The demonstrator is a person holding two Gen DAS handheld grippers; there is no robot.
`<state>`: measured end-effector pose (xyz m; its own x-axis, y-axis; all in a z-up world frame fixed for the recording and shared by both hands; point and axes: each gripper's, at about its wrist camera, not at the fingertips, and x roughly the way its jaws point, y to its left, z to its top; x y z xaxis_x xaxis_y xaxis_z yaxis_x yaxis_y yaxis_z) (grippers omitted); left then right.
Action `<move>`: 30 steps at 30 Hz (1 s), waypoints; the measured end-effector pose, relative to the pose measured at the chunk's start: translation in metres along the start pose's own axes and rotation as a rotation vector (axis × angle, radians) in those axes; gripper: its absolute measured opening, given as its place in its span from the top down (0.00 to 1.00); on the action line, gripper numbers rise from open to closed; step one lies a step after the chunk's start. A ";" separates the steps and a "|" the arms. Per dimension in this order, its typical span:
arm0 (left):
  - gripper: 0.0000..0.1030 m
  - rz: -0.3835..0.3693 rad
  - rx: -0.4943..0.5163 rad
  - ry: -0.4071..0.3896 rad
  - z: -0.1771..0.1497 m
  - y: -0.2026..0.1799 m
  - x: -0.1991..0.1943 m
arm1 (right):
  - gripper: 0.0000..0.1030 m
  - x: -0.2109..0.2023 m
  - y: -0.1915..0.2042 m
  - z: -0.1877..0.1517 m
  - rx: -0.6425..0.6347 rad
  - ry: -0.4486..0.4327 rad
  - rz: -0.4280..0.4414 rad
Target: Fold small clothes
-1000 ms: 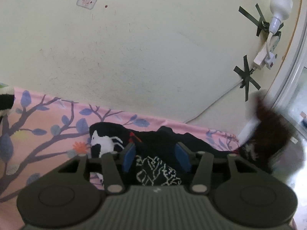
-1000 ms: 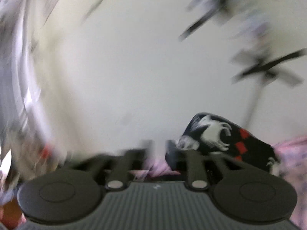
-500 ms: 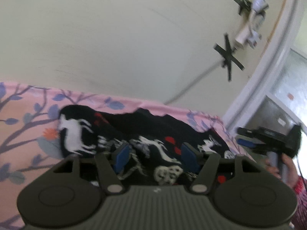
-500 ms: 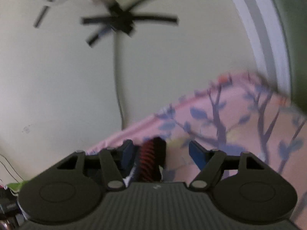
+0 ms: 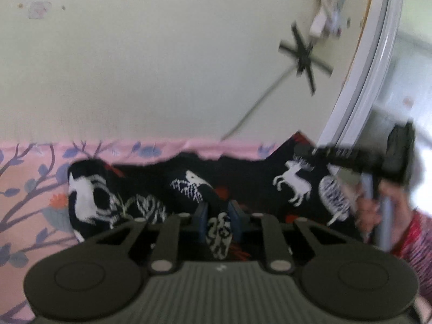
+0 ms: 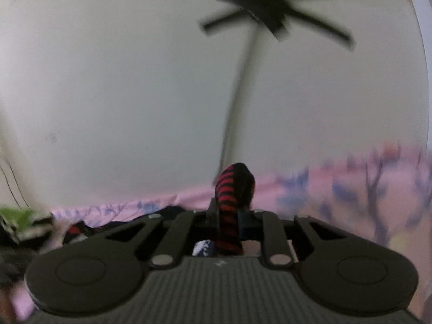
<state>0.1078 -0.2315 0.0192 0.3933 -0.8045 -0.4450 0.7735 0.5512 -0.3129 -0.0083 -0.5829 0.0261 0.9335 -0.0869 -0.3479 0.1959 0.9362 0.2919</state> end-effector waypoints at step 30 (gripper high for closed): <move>0.58 0.052 -0.074 0.043 -0.007 0.027 0.013 | 0.98 -0.024 0.062 -0.002 0.090 0.143 0.060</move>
<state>0.1301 -0.2253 -0.0008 0.4092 -0.7652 -0.4970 0.7133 0.6079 -0.3487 -0.0189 -0.5224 0.0511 0.8934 0.0232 -0.4487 0.1734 0.9035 0.3920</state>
